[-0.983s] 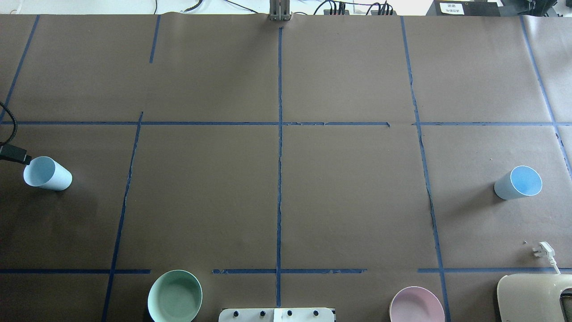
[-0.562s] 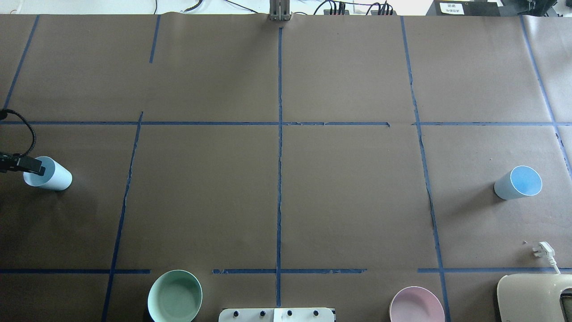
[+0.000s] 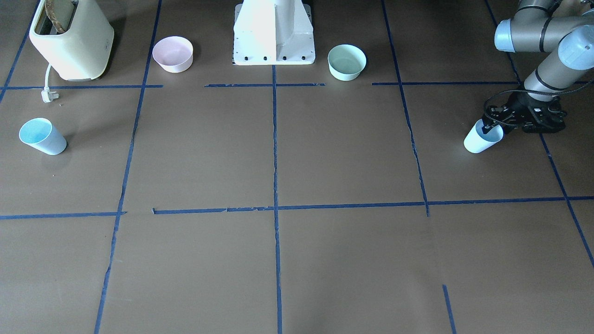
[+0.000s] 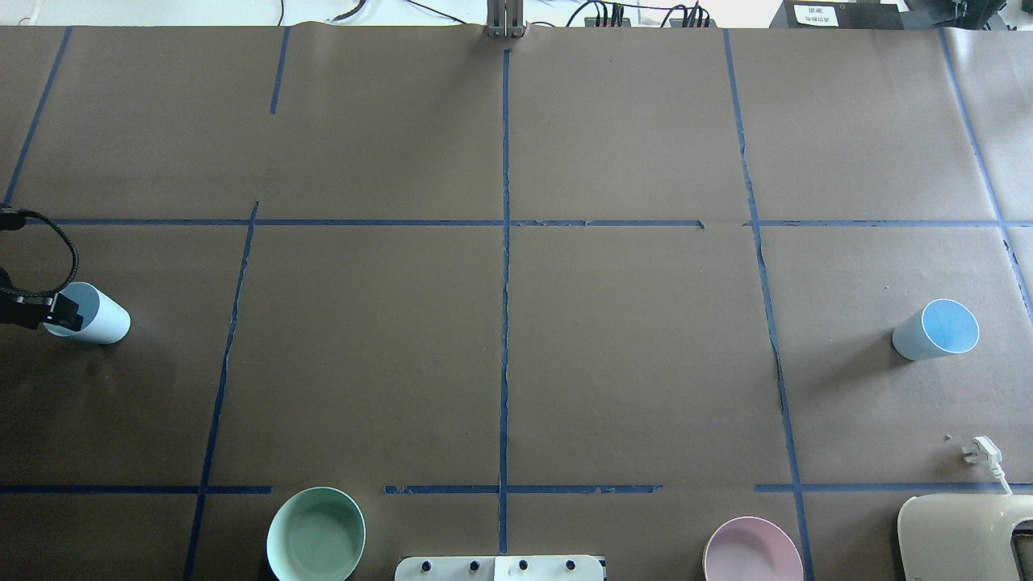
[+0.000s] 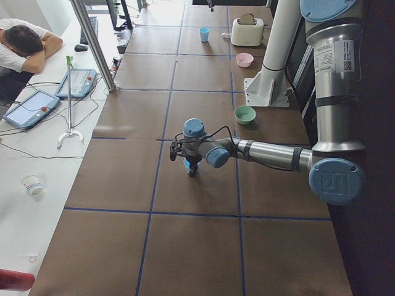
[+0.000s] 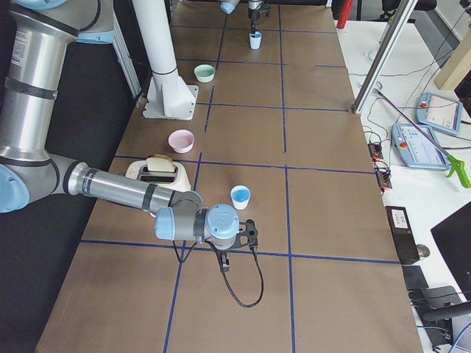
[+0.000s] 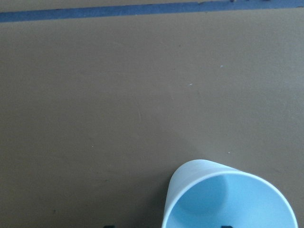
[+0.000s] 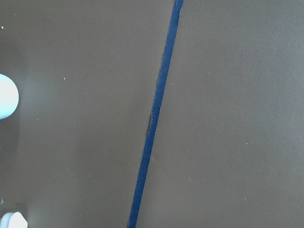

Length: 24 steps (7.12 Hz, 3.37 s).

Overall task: Stack blue cups with both arms
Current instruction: 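Lower the left gripper onto the light blue cup and close it, then carry the light blue cup with the left gripper to the table center, then open the left gripper, releasing the cup upright, and withdraw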

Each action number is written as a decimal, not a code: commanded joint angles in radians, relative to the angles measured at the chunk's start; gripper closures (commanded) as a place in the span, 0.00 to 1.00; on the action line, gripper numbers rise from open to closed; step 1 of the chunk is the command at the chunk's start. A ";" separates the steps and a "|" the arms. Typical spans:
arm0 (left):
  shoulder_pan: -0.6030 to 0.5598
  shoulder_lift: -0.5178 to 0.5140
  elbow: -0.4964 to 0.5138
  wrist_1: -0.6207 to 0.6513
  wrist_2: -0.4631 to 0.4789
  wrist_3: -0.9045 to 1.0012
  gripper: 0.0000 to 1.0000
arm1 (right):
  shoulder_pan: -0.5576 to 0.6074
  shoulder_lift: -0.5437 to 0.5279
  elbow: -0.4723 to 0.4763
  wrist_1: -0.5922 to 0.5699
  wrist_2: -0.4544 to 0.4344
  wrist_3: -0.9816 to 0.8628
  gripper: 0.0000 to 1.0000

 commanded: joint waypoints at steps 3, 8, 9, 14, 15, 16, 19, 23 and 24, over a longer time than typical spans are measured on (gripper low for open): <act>0.009 -0.037 0.013 0.000 -0.009 -0.006 0.99 | 0.000 0.000 -0.001 0.000 -0.003 0.000 0.00; 0.068 -0.460 -0.032 0.378 -0.076 -0.079 1.00 | 0.000 0.000 -0.001 0.003 -0.001 0.000 0.00; 0.158 -0.560 -0.030 0.460 -0.052 -0.207 1.00 | 0.000 0.000 -0.001 0.003 -0.001 0.000 0.00; 0.424 -0.978 0.272 0.459 0.175 -0.581 0.99 | 0.000 0.000 -0.001 0.003 -0.001 0.003 0.00; 0.438 -0.976 0.275 0.457 0.177 -0.581 0.96 | 0.000 0.000 -0.001 0.003 -0.001 0.003 0.00; 0.441 -0.975 0.267 0.457 0.177 -0.578 0.78 | 0.000 0.000 -0.001 0.003 -0.003 0.003 0.00; 0.441 -0.981 0.244 0.462 0.183 -0.572 0.00 | 0.000 0.002 0.001 0.003 -0.001 0.003 0.00; 0.284 -0.773 -0.143 0.759 0.156 -0.231 0.00 | 0.000 0.026 0.045 0.009 -0.003 0.046 0.00; 0.175 -0.657 -0.220 0.776 0.083 -0.043 0.00 | 0.000 0.026 0.062 0.059 -0.007 0.046 0.00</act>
